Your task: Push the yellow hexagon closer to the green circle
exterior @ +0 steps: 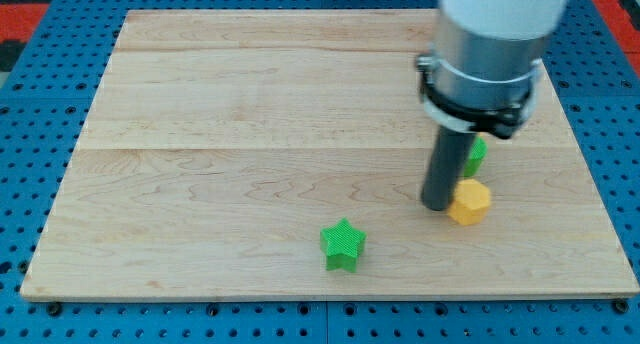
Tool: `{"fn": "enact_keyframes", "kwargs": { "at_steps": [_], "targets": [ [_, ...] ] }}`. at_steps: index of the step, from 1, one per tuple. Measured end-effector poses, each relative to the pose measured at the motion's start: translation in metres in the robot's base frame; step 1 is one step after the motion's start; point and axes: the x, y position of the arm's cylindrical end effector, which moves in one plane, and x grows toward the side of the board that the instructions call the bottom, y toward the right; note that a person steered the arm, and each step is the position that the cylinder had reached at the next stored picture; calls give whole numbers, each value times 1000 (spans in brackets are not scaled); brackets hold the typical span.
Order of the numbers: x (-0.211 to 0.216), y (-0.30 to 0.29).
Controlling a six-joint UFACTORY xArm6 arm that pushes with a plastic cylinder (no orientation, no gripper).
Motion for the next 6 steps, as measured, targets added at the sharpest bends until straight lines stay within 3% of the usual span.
{"fn": "enact_keyframes", "kwargs": {
  "at_steps": [1,2,3,5,6],
  "targets": [
    [5,-24],
    [51,-39],
    [66,22],
    [17,17],
    [2,-36]
  ]
}}
